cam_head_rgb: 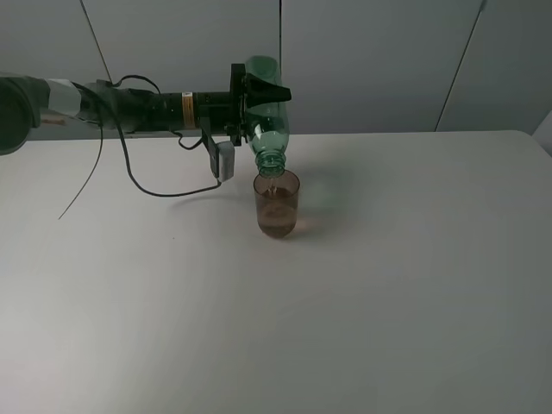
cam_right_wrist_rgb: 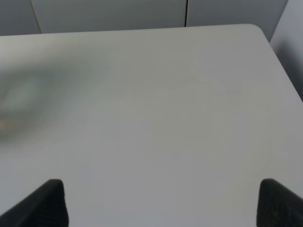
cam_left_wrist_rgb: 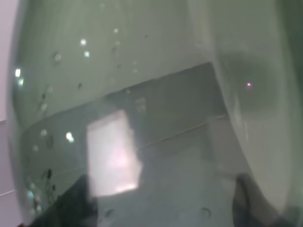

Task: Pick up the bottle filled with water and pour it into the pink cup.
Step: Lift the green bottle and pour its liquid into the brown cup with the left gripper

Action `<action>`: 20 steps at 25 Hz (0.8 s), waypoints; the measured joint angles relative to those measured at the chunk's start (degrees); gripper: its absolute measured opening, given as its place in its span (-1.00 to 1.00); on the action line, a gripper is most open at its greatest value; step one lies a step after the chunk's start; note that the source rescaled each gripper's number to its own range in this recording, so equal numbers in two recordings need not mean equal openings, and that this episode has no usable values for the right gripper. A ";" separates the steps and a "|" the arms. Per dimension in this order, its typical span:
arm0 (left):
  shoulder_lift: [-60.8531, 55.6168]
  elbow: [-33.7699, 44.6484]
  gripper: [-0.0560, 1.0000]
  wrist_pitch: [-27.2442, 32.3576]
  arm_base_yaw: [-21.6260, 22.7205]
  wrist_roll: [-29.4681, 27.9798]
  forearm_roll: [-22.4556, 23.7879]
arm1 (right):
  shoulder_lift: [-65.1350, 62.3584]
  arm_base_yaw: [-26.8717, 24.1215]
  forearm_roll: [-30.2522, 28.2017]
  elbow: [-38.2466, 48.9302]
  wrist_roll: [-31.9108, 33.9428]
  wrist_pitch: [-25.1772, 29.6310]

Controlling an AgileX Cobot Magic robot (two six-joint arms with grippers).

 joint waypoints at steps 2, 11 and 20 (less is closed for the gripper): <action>0.00 0.00 -0.87 -0.04 0.00 0.26 -0.21 | 0.00 0.00 0.00 0.00 0.00 0.00; -0.48 0.00 -0.87 -0.04 -0.69 1.32 -0.57 | 0.00 0.00 0.00 0.00 0.00 0.00; -2.14 0.00 -0.87 -0.14 -1.14 1.92 0.74 | 0.00 0.00 0.00 0.00 0.00 0.00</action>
